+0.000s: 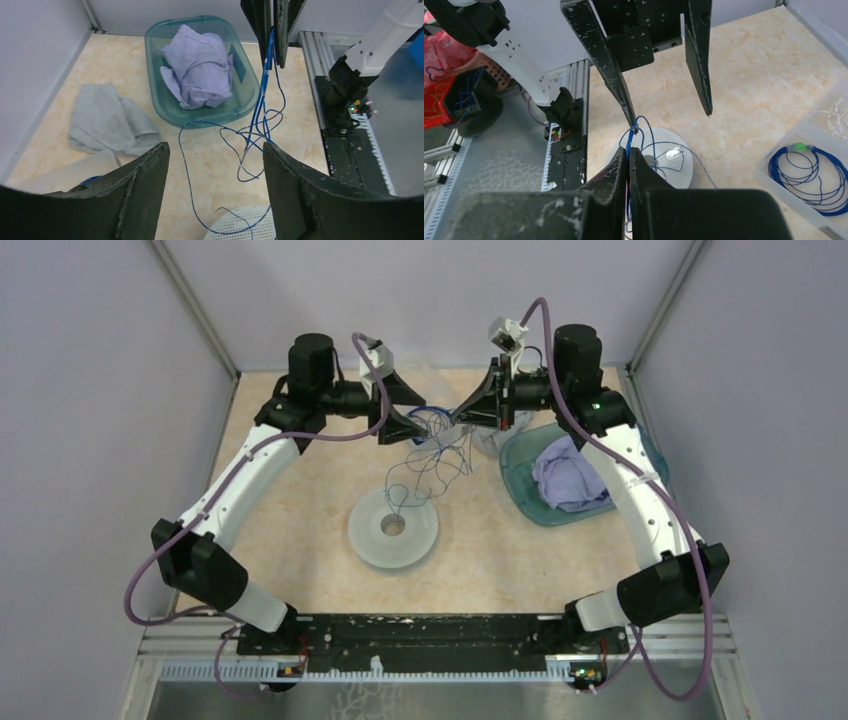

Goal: Wrap the cables
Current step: Adjust the cable at the center of the board.

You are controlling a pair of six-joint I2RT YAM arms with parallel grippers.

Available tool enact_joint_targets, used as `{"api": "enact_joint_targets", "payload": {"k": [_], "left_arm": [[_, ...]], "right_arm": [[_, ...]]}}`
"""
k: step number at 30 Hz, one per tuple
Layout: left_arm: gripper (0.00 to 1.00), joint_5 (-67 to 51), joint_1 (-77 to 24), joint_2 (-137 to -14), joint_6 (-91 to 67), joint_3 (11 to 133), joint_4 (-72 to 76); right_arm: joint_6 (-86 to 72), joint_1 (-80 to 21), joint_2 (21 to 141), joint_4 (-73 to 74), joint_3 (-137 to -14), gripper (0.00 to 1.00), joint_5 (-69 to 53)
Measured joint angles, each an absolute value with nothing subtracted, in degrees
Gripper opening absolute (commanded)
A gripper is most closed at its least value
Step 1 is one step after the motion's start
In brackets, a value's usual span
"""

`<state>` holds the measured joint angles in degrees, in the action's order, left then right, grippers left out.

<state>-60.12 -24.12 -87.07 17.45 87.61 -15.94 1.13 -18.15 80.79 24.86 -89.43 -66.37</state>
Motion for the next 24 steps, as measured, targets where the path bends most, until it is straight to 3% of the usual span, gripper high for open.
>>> {"api": "enact_joint_targets", "payload": {"k": [5,9,12,16,21,24], "left_arm": [[0.44,-62.22,-26.26,-88.82,12.27,87.59,-12.56],[0.03,-63.07,-27.49,-88.95,10.09,87.57,-10.26],[0.0,-63.77,-27.77,-89.17,8.43,87.5,-8.71],[0.0,-61.45,-27.68,-88.9,7.4,86.7,-8.05],[0.0,-48.07,-27.66,-84.77,2.28,82.52,-5.65],[0.0,-43.42,-27.66,-82.3,-1.58,82.37,-4.27]], "right_arm": [[0.75,-18.22,80.84,24.38,-88.6,0.0,-67.79],[0.4,-18.22,80.84,24.38,-88.47,0.0,-68.03],[0.14,-18.22,80.84,24.38,-88.47,0.03,-66.78],[-0.21,-18.26,80.77,26.46,-88.73,0.35,-53.41],[1.04,-18.15,79.79,28.4,-87.66,0.49,-31.46],[2.26,-17.93,76.97,27.44,-83.5,0.6,-30.37]]}}
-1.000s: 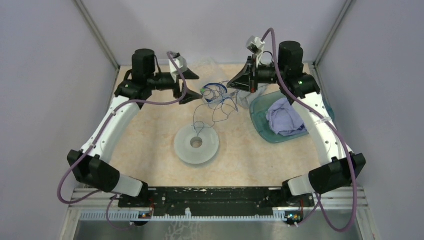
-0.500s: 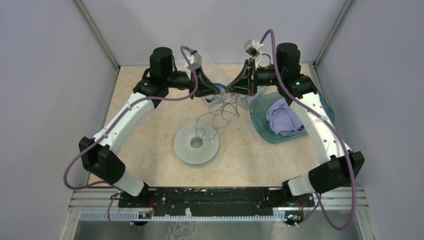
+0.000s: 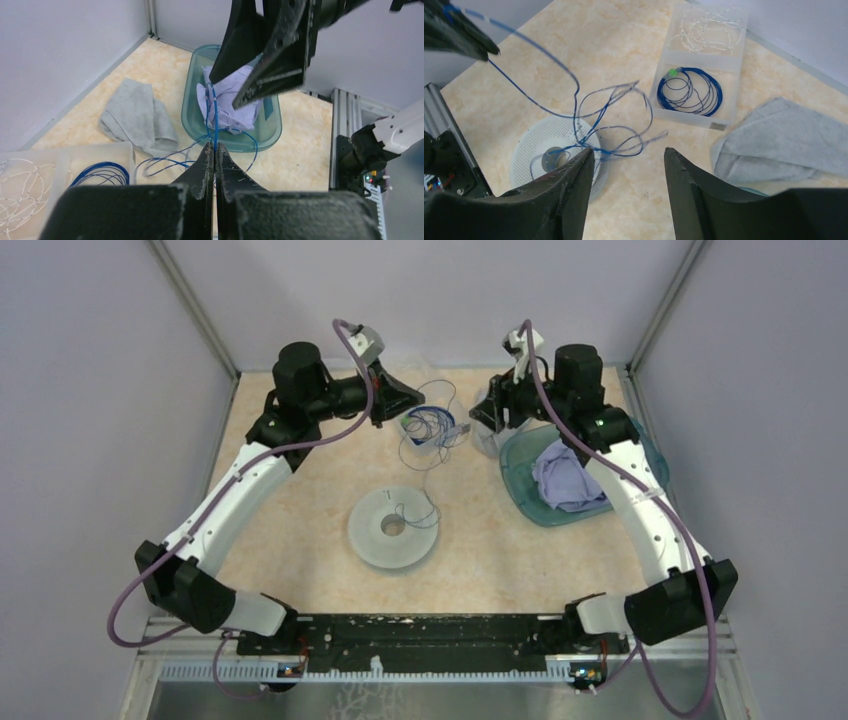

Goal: Wrap the cables
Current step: Adjust the cable at the center of the board.

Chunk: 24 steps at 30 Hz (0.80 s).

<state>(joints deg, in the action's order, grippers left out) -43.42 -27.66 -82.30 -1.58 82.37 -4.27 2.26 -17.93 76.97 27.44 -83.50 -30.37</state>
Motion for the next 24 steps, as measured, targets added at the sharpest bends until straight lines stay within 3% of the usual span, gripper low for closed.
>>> {"api": "enact_joint_targets", "payload": {"k": [2,5,10,15,24], "left_arm": [[0.0,-42.39,-27.68,-81.08,-3.6,82.37,-3.33],[0.0,-42.33,-28.01,-80.23,-6.24,82.37,-1.96],[0.0,-43.03,-28.03,-80.2,-8.58,82.21,-1.15],[0.0,-44.01,-28.03,-80.2,-10.85,81.78,0.01],[0.0,-43.33,-28.03,-80.18,-12.43,81.78,0.12]], "right_arm": [[2.57,-18.33,75.88,26.89,-81.67,0.7,-32.08],[3.2,-19.35,76.27,25.89,-81.01,0.75,-34.76],[3.86,-19.51,78.11,23.44,-80.34,0.75,-39.38],[1.93,-19.75,80.44,20.82,-77.54,0.67,-43.0],[-0.08,-20.25,83.0,21.02,-74.15,0.64,-42.98]]}}
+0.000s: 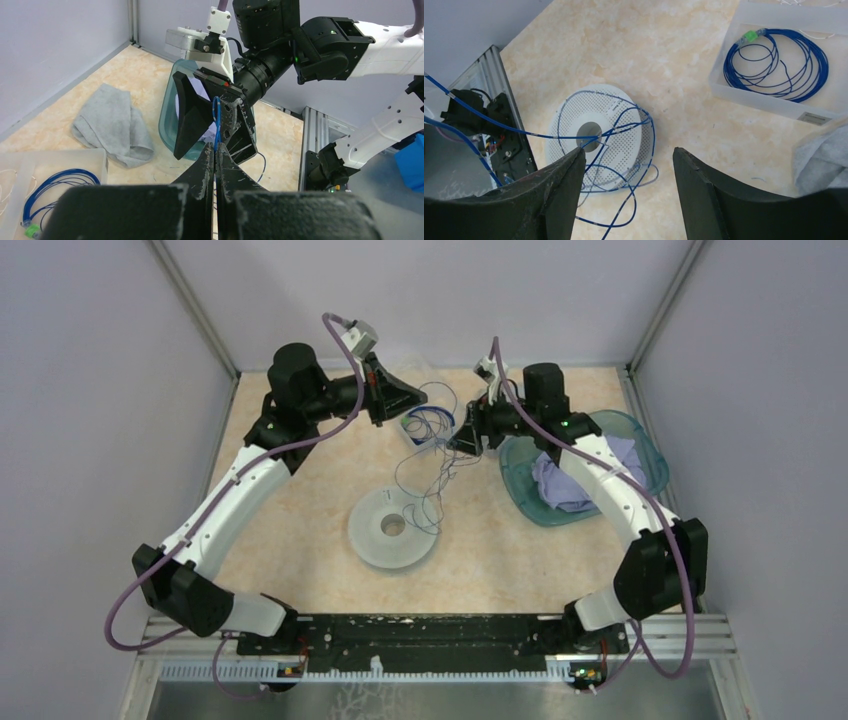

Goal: Wrap the cables
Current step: Adjust the cable at the center of the board.

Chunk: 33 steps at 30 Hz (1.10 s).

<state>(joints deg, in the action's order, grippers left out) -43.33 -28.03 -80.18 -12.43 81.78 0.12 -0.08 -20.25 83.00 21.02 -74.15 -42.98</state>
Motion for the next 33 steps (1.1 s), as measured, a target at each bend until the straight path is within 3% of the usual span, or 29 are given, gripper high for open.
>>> {"api": "enact_joint_targets", "payload": {"k": [10,18,23,25,33], "left_arm": [[0.0,-44.14,-28.03,-80.18,-13.69,81.47,1.83],[0.0,-43.57,-28.03,-80.12,-12.93,80.23,2.35],[0.0,-43.07,-28.03,-80.12,-11.75,80.25,2.37],[0.0,-42.57,-28.03,-80.09,-11.03,80.25,2.33],[0.0,-38.28,-27.64,-77.41,-3.62,79.99,-0.99]], "right_arm": [[-6.26,-20.25,83.37,14.79,-69.95,0.62,-49.34],[-11.0,-21.17,84.47,10.09,-67.11,0.38,-56.53],[-10.76,-22.81,84.93,9.87,-67.09,0.07,-58.13],[-9.85,-23.05,84.93,10.76,-67.11,0.0,-57.49],[-5.72,-18.46,84.93,18.63,-71.07,0.0,-42.54]]}}
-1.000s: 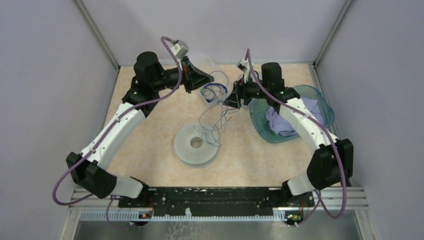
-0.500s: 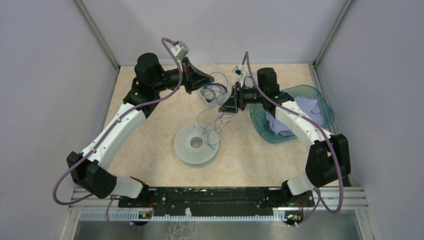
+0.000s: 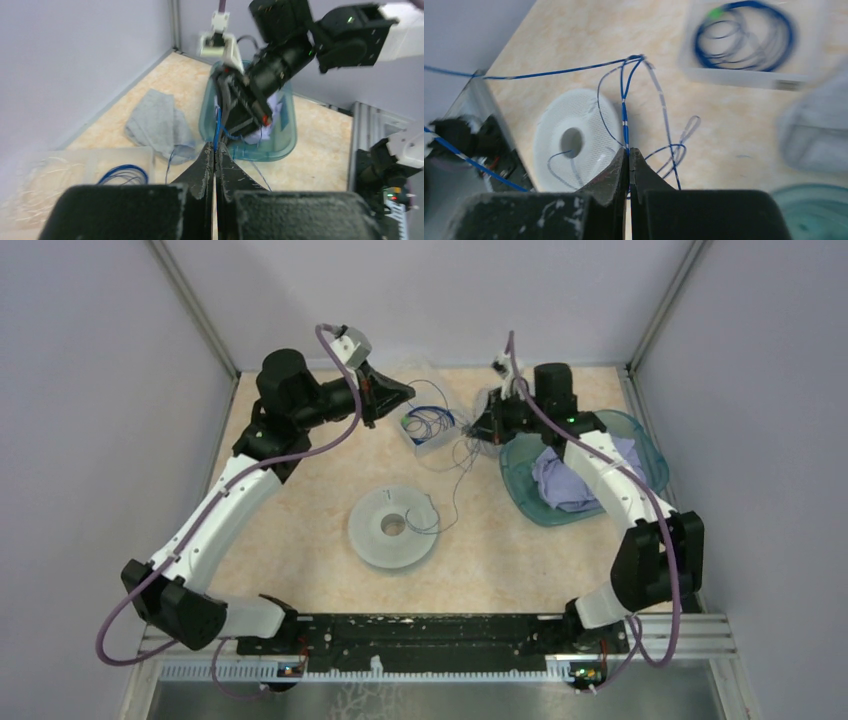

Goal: Wrap the cables
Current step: Adjust the cable at the center of the board.

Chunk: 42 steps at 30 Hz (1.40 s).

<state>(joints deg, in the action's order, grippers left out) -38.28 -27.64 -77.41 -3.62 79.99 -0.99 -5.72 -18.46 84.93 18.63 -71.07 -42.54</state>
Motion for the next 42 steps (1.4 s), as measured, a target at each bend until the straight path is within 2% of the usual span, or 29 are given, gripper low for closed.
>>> {"api": "enact_joint_targets", "payload": {"k": [9,14,23,32,42], "left_arm": [[0.0,-20.34,-25.56,-71.44,11.05,80.34,-6.92],[0.0,-8.29,-25.34,-70.89,19.27,80.93,-7.75],[0.0,5.19,-25.3,-71.33,34.41,80.44,-12.12],[0.0,7.14,-22.65,-77.84,46.35,77.14,-28.05],[0.0,4.43,-10.41,-79.33,52.69,74.87,-32.71]], "right_arm": [[-2.02,-1.74,84.25,23.2,-79.64,0.0,-30.72],[-0.19,-0.97,82.06,23.68,-79.99,0.0,-28.16],[1.52,-0.99,79.35,24.05,-82.65,0.0,-20.6],[1.21,-0.99,75.42,22.22,-83.96,0.0,-28.12],[3.73,-0.99,75.5,26.94,-96.33,0.0,-19.75]]}}
